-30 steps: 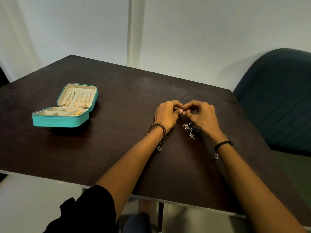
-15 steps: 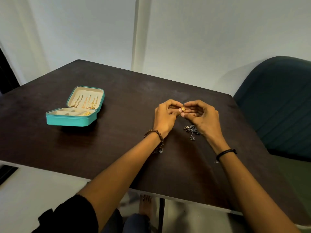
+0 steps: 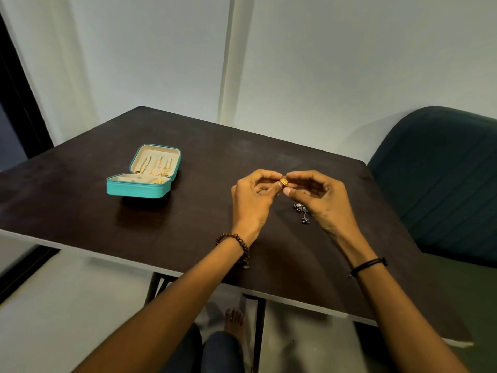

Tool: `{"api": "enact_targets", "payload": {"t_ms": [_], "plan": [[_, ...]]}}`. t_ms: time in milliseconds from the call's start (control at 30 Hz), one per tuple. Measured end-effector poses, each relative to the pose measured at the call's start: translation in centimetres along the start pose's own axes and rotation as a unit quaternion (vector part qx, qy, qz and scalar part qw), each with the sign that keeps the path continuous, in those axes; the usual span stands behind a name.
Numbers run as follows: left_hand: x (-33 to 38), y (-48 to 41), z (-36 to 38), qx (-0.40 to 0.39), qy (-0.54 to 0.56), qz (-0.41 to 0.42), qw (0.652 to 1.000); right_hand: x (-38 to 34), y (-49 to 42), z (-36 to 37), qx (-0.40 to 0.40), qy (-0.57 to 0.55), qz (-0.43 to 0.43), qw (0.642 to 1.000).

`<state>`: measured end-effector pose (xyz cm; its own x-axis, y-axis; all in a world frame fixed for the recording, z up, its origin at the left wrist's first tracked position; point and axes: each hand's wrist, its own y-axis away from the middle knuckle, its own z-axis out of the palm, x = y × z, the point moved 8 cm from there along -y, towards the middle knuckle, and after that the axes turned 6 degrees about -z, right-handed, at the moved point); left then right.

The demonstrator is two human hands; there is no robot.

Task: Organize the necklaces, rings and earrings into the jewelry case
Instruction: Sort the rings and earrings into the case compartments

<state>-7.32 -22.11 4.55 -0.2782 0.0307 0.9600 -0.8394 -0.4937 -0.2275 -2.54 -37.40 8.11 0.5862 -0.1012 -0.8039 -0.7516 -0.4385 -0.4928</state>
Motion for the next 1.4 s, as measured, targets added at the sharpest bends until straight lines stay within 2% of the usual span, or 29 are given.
{"api": "enact_targets", "payload": {"t_ms": [200, 467, 700, 833, 933, 1000, 1100, 1200, 1300, 1400], "plan": [[1.4, 1.6, -2.1, 0.022, -0.039, 0.014, 0.999, -2.6, 0.8, 1.5, -0.003, 0.054, -0.022, 0.998], [3.6, 2.5, -5.0, 0.03, -0.092, 0.027, 0.995, -6.0, 0.6, 3.7, -0.018, 0.174, -0.126, 0.976], [4.4, 1.8, -9.1, 0.023, -0.174, 0.029, 0.984, -6.4, -0.4, 7.9, -0.067, 0.143, -0.104, 0.982], [6.3, 1.3, -12.4, 0.039, -0.255, 0.088, 0.962, -6.2, -1.1, 10.3, -0.057, 0.103, -0.075, 0.99], [7.6, 0.8, -15.8, 0.088, -0.362, 0.139, 0.917, -6.0, -1.7, 12.3, -0.062, 0.078, -0.056, 0.993], [8.0, 0.4, -18.4, 0.137, -0.41, 0.14, 0.891, -5.9, -2.0, 13.7, -0.073, 0.074, -0.051, 0.993], [7.3, -0.5, -21.7, 0.166, -0.452, 0.099, 0.871, -5.9, -2.4, 15.6, -0.09, 0.07, -0.048, 0.992], [5.9, -1.2, -24.5, 0.168, -0.466, 0.025, 0.868, -5.9, -2.9, 17.4, -0.104, 0.059, -0.047, 0.992], [3.7, -1.8, -26.4, 0.143, -0.446, -0.071, 0.881, -5.7, -3.5, 19.2, -0.122, 0.06, -0.048, 0.99], [1.8, -2.1, -27.1, 0.102, -0.407, -0.133, 0.898, -5.2, -4.2, 20.7, -0.137, 0.067, -0.048, 0.987]]}}
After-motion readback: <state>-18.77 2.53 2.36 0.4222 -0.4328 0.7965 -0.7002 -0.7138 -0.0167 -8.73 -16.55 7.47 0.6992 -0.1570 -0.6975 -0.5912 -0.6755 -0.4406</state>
